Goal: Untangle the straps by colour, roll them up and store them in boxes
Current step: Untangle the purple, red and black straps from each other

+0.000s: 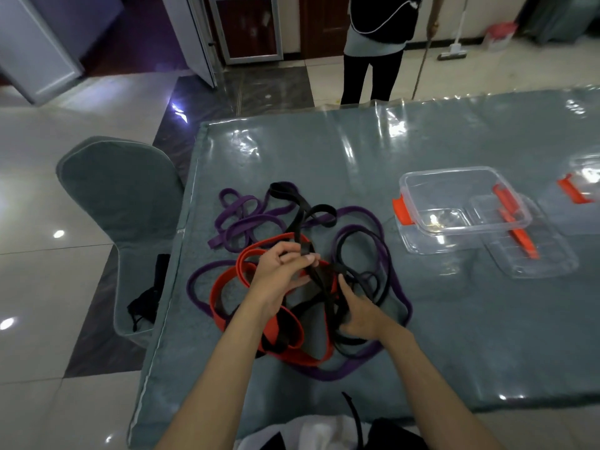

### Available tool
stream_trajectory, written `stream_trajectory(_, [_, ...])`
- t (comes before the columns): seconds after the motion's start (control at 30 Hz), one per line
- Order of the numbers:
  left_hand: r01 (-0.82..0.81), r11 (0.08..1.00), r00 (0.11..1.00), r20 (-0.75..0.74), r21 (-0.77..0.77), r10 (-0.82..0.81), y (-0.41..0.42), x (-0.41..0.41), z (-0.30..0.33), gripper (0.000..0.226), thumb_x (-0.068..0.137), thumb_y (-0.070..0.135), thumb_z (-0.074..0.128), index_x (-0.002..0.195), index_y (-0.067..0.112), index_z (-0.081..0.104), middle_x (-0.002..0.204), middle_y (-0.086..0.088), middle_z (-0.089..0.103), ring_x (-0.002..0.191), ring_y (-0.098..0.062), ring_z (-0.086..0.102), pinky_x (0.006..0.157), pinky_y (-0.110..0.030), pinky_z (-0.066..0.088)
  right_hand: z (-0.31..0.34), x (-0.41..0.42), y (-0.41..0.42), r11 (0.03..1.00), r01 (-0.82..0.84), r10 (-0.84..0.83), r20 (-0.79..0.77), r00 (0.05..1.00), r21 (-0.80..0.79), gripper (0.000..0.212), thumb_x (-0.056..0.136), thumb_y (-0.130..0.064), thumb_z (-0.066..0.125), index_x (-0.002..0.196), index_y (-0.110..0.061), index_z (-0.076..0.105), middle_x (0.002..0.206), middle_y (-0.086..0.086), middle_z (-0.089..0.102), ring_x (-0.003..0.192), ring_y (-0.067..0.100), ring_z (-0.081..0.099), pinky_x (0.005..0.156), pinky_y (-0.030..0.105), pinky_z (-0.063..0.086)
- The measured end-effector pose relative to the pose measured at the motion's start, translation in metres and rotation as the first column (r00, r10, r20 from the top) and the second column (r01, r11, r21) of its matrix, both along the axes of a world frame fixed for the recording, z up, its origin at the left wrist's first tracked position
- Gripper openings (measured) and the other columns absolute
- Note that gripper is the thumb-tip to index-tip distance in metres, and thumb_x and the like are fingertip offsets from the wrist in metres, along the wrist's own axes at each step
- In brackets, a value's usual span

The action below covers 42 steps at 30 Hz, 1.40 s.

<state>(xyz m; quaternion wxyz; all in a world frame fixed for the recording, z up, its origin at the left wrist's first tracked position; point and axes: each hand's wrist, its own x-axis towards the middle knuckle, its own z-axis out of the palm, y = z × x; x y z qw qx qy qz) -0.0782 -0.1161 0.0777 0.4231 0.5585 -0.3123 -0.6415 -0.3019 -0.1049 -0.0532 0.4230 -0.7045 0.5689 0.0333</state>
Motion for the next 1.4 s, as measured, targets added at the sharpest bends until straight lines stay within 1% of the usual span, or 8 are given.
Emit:
stream_trajectory(0.27, [-0.096, 0.989, 0.993, -0.076, -0.112, 0.088, 0.004, -0.001, 0.025, 0.025, 0.100, 0.000, 0.069, 0.120, 0.006, 0.056, 0.108, -0.018, 0.080, 0.102, -0.024, 0.078, 0.098, -0.052, 0.060, 0.011, -0.012, 0.021, 0.999, -0.040, 0.037, 0.121, 0.992, 0.024, 0.125, 0.070, -0.049, 0.078, 0.169, -0.037, 0.003, 0.159, -0.007, 0.041, 0.131, 0.009, 0.044, 0.117, 0.048, 0.035])
stream_trajectory(0.43, [-0.138, 0.982, 0.985, -0.122, -0.131, 0.122, 0.008, 0.019, 0.029, 0.030, 0.101, 0.003, 0.068, 0.128, 0.004, 0.054, 0.108, -0.015, 0.081, 0.102, -0.022, 0.078, 0.092, -0.048, 0.064, 0.016, -0.009, 0.020, 0.893, 0.312, -0.292, 0.110, 0.950, -0.324, 0.050, 0.092, -0.018, 0.081, 0.138, -0.016, 0.060, 0.121, 0.002, 0.076, 0.116, 0.028, 0.071, 0.093, 0.042, 0.056])
stream_trajectory(0.67, [-0.226, 0.963, 0.974, -0.010, -0.149, 0.227, -0.003, 0.022, 0.022, 0.052, 0.104, -0.001, 0.062, 0.143, 0.019, 0.034, 0.101, -0.013, 0.081, 0.092, -0.021, 0.078, 0.083, -0.036, 0.064, 0.077, -0.025, -0.007, 0.655, 0.656, -0.477, 0.469, 0.743, -0.375, 0.030, 0.099, -0.012, 0.072, 0.127, -0.021, 0.064, 0.109, -0.004, 0.076, 0.105, 0.023, 0.073, 0.089, 0.036, 0.057])
stream_trajectory(0.73, [-0.174, 0.968, 0.983, 0.035, -0.181, 0.183, -0.001, 0.017, 0.018, 0.066, 0.103, -0.002, 0.063, 0.143, 0.037, 0.027, 0.101, -0.012, 0.081, 0.096, -0.023, 0.079, 0.088, -0.035, 0.065, 0.101, -0.022, -0.016, 0.630, 0.694, -0.452, 0.562, 0.693, -0.350, 0.030, 0.100, -0.012, 0.070, 0.121, -0.032, 0.063, 0.103, -0.015, 0.076, 0.101, 0.016, 0.074, 0.085, 0.026, 0.059])
stream_trajectory(0.83, [0.048, 0.963, 0.972, 0.234, -0.265, 0.016, -0.005, 0.007, 0.017, 0.047, 0.105, -0.002, 0.057, 0.134, 0.036, 0.056, 0.118, -0.009, 0.077, 0.119, -0.027, 0.072, 0.100, -0.036, 0.060, 0.141, -0.009, -0.027, 0.637, 0.721, -0.400, 0.683, 0.612, -0.273, 0.051, 0.099, -0.005, 0.068, 0.111, -0.054, 0.065, 0.105, -0.023, 0.075, 0.103, 0.008, 0.074, 0.091, 0.029, 0.061])
stream_trajectory(1.0, [0.429, 0.867, 0.893, 0.268, -0.255, -0.363, -0.013, -0.018, 0.011, 0.075, 0.097, -0.009, 0.057, 0.155, 0.036, 0.044, 0.146, 0.003, 0.062, 0.121, 0.001, 0.066, 0.100, -0.021, 0.054, 0.166, 0.009, -0.051, 0.704, 0.707, -0.384, 0.799, 0.463, -0.071, 0.036, 0.101, -0.002, 0.068, 0.128, -0.025, 0.065, 0.117, -0.004, 0.078, 0.110, 0.024, 0.076, 0.093, 0.054, 0.063])
stream_trajectory(1.13, [0.630, 0.720, 0.773, 0.329, -0.290, -0.543, -0.025, -0.027, -0.005, 0.099, 0.080, 0.012, 0.088, 0.144, 0.063, 0.032, 0.146, 0.033, 0.053, 0.126, 0.016, 0.056, 0.101, -0.011, 0.049, 0.175, 0.021, -0.068, 0.703, 0.705, -0.434, 0.845, 0.313, 0.099, 0.032, 0.100, -0.009, 0.071, 0.130, -0.016, 0.065, 0.114, 0.006, 0.080, 0.102, 0.031, 0.079, 0.071, 0.045, 0.066])
stream_trajectory(1.4, [0.151, 0.941, 0.930, 0.367, -0.302, -0.031, -0.066, -0.042, -0.034, 0.012, 0.094, 0.002, 0.075, 0.100, 0.005, 0.065, 0.091, -0.012, 0.072, 0.090, -0.030, 0.071, 0.090, -0.051, 0.058, 0.184, 0.039, -0.126, 0.622, 0.708, -0.520, 0.852, 0.055, 0.333, 0.043, 0.098, 0.002, 0.069, 0.137, -0.008, 0.055, 0.114, 0.014, 0.077, 0.105, 0.039, 0.077, 0.075, 0.051, 0.067])
